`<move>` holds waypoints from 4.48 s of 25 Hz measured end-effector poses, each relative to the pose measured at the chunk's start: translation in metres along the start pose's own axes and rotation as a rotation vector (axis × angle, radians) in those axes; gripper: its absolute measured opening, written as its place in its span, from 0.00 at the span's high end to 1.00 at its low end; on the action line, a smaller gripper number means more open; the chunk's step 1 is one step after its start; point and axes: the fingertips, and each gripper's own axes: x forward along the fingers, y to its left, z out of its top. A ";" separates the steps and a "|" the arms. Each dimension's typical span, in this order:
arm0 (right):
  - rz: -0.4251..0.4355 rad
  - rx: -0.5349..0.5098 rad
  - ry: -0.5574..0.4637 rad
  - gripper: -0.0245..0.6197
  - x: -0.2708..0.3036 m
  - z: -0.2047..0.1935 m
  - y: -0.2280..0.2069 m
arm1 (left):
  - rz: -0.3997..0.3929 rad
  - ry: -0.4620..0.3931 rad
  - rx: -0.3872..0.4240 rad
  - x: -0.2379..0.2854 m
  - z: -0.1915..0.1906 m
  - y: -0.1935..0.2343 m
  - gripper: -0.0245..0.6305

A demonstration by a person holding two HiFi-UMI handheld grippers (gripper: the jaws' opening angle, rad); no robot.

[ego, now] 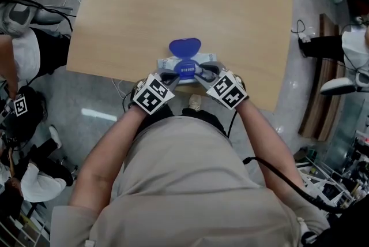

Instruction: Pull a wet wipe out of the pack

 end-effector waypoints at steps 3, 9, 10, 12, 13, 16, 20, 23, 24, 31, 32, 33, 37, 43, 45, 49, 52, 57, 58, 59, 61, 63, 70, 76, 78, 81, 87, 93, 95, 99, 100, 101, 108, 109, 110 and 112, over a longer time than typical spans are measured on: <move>0.003 -0.031 0.023 0.75 0.003 -0.002 -0.001 | -0.004 0.000 -0.008 0.002 -0.001 0.002 0.96; -0.053 -0.097 0.048 0.90 -0.002 -0.001 -0.010 | -0.008 0.002 -0.010 0.004 -0.002 0.002 0.96; -0.060 -0.109 0.049 0.93 -0.002 -0.001 -0.010 | -0.009 0.002 -0.010 0.004 -0.002 0.003 0.96; -0.067 -0.136 0.049 0.96 -0.002 -0.001 -0.008 | -0.009 0.004 -0.009 0.004 -0.002 0.003 0.96; -0.067 -0.144 0.049 0.96 -0.002 -0.001 -0.006 | -0.010 0.006 -0.009 0.004 -0.003 0.003 0.96; -0.065 -0.133 0.039 0.96 -0.002 -0.003 -0.001 | -0.013 0.005 -0.008 0.005 -0.004 0.002 0.96; -0.072 -0.123 0.024 0.96 -0.009 -0.001 0.002 | -0.014 0.008 -0.001 0.005 -0.006 -0.001 0.96; -0.081 -0.123 0.013 0.96 -0.018 0.003 0.005 | -0.017 0.005 0.006 0.003 -0.006 -0.006 0.96; -0.086 -0.119 0.007 0.96 -0.020 0.005 0.005 | -0.018 0.007 0.006 0.003 -0.007 -0.006 0.96; -0.127 -0.097 -0.061 0.96 -0.034 0.027 -0.011 | -0.022 0.016 0.011 0.010 -0.008 0.004 0.96; -0.135 -0.093 -0.073 0.96 -0.038 0.031 -0.011 | -0.022 0.015 0.012 0.010 -0.008 0.003 0.96; -0.139 -0.091 -0.087 0.96 -0.042 0.035 -0.011 | -0.022 0.014 0.012 0.009 -0.008 0.003 0.96; -0.161 -0.101 -0.132 0.96 -0.061 0.053 -0.009 | -0.025 0.010 0.015 0.008 -0.006 0.001 0.96; -0.200 -0.098 -0.198 0.96 -0.084 0.080 -0.005 | -0.031 -0.004 0.019 0.007 -0.007 0.002 0.96; -0.213 -0.108 -0.209 0.96 -0.090 0.088 -0.001 | -0.033 -0.012 0.028 0.006 -0.007 0.003 0.96; -0.247 -0.118 -0.221 0.96 -0.098 0.097 0.007 | -0.040 -0.018 0.042 0.005 -0.011 0.002 0.96; -0.279 -0.115 -0.232 0.96 -0.106 0.102 0.008 | -0.046 -0.025 0.059 0.005 -0.011 0.003 0.96; -0.333 -0.108 -0.239 0.96 -0.123 0.108 0.014 | -0.063 -0.041 0.074 0.002 -0.011 0.002 0.96; -0.344 -0.105 -0.242 0.96 -0.126 0.110 0.016 | -0.066 -0.052 0.083 0.000 -0.009 0.001 0.96; -0.355 -0.103 -0.244 0.96 -0.129 0.112 0.018 | -0.069 -0.062 0.092 -0.002 -0.007 0.001 0.96; -0.380 -0.100 -0.249 0.96 -0.136 0.117 0.022 | -0.076 -0.073 0.104 -0.006 -0.006 0.000 0.96; -0.404 -0.095 -0.255 0.96 -0.142 0.122 0.026 | -0.083 -0.075 0.103 -0.009 -0.011 -0.001 0.96; -0.464 -0.057 -0.294 0.96 -0.162 0.133 0.036 | -0.085 -0.120 0.065 -0.028 -0.017 -0.002 0.96; -0.483 -0.028 -0.355 0.96 -0.180 0.135 0.060 | -0.043 -0.228 0.034 -0.067 -0.012 -0.007 0.96; -0.480 -0.037 -0.384 0.96 -0.194 0.134 0.072 | -0.012 -0.268 0.025 -0.088 -0.005 -0.017 0.96; -0.478 -0.058 -0.439 0.96 -0.221 0.130 0.093 | 0.045 -0.333 0.015 -0.123 0.008 -0.041 0.96; -0.435 -0.059 -0.560 0.96 -0.290 0.090 0.138 | 0.138 -0.430 0.043 -0.176 0.037 -0.132 0.96; -0.387 -0.060 -0.640 0.96 -0.350 0.026 0.200 | 0.175 -0.554 0.028 -0.223 0.052 -0.262 0.96; -0.379 -0.060 -0.638 0.96 -0.365 0.004 0.215 | 0.194 -0.575 0.027 -0.236 0.052 -0.299 0.96; -0.333 -0.042 -0.684 0.96 -0.392 -0.026 0.251 | 0.206 -0.589 0.029 -0.256 0.051 -0.365 0.96; -0.331 -0.042 -0.687 0.96 -0.397 -0.031 0.259 | 0.201 -0.591 0.037 -0.261 0.051 -0.377 0.96; -0.332 -0.045 -0.688 0.96 -0.402 -0.035 0.268 | 0.195 -0.593 0.046 -0.265 0.050 -0.387 0.96; -0.389 -0.025 -0.692 0.96 -0.423 -0.046 0.331 | 0.120 -0.605 0.130 -0.289 0.038 -0.440 0.96; -0.397 -0.019 -0.693 0.96 -0.424 -0.045 0.341 | 0.106 -0.604 0.133 -0.294 0.034 -0.445 0.96; -0.403 -0.011 -0.696 0.96 -0.425 -0.042 0.351 | 0.092 -0.612 0.137 -0.300 0.031 -0.450 0.96; -0.412 0.000 -0.709 0.96 -0.425 -0.033 0.373 | 0.066 -0.634 0.154 -0.315 0.022 -0.457 0.96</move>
